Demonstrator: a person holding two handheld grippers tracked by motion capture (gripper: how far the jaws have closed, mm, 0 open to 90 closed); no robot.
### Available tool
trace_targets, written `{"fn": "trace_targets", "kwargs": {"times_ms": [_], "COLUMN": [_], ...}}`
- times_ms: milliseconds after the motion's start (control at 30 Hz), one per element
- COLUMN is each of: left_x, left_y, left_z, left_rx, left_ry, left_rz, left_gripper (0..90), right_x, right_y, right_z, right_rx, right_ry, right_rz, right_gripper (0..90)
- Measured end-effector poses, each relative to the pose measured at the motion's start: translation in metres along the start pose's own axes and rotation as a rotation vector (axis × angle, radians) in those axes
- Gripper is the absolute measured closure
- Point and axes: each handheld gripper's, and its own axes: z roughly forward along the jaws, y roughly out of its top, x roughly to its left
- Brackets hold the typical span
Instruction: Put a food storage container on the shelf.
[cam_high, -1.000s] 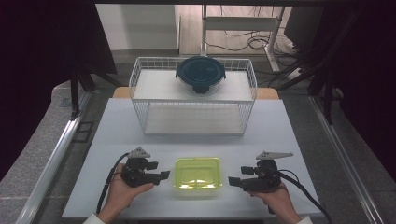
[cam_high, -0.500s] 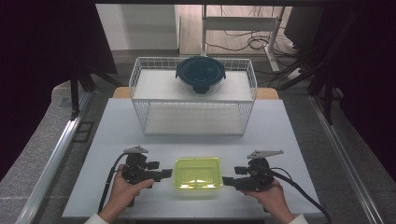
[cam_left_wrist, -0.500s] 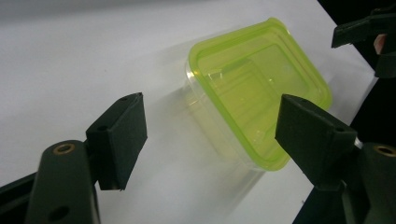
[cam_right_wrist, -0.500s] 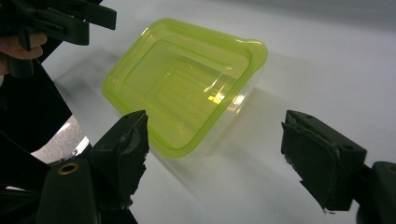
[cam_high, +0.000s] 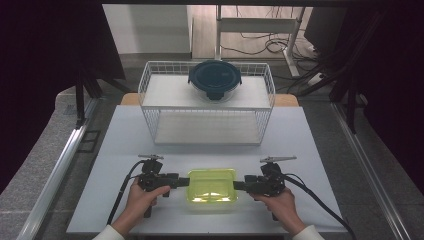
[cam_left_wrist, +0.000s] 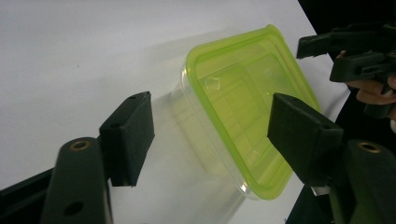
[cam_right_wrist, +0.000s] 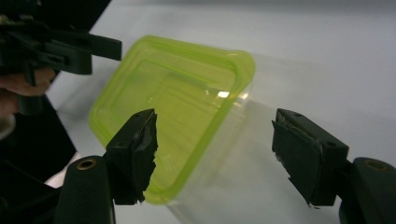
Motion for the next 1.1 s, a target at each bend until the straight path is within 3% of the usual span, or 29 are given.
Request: {"fn": "trace_targets", "kwargs": {"times_ms": [233,400,533,600,633,700,767,833,1100], "left_x": [0.005,0.005,0.004,0.004,0.002,0.001,0.0,-0.002,-0.011], "left_y": [-0.004,-0.006,-0.009,-0.012,-0.013,-0.014,-0.015,-0.014,-0.013], "left_z": [0.005,0.01,0.016,0.018,0.019,0.019,0.016,0.013,0.006], "left_rx": [0.013,0.031,0.045,0.037,0.04,0.04,0.023,0.011,-0.009], "left_ry": [-0.051,-0.06,-0.086,-0.143,-0.129,-0.091,-0.104,-0.11,-0.099], "left_rz": [-0.059,-0.074,-0.092,-0.136,-0.145,-0.134,-0.136,-0.12,-0.065], "left_gripper": [36.4,39.5,46.6,53.3,56.7,65.0,73.2,76.0,80.9], "right_x": [-0.006,-0.006,-0.008,-0.009,-0.01,-0.009,-0.009,-0.01,-0.001], "right_y": [0.002,-0.001,-0.003,-0.005,-0.006,-0.007,-0.006,-0.006,-0.008], "right_z": [0.013,0.017,0.019,0.021,0.022,0.021,0.017,0.013,0.004], "right_rx": [0.015,0.019,0.027,0.034,0.038,0.035,0.027,0.012,-0.011], "right_ry": [0.006,0.019,0.028,0.048,0.077,0.072,0.051,0.061,0.059], "right_rz": [0.058,0.072,0.09,0.114,0.13,0.145,0.144,0.157,0.129], "right_gripper": [35.9,42.0,48.0,54.5,57.6,65.2,72.1,75.3,78.5]}}
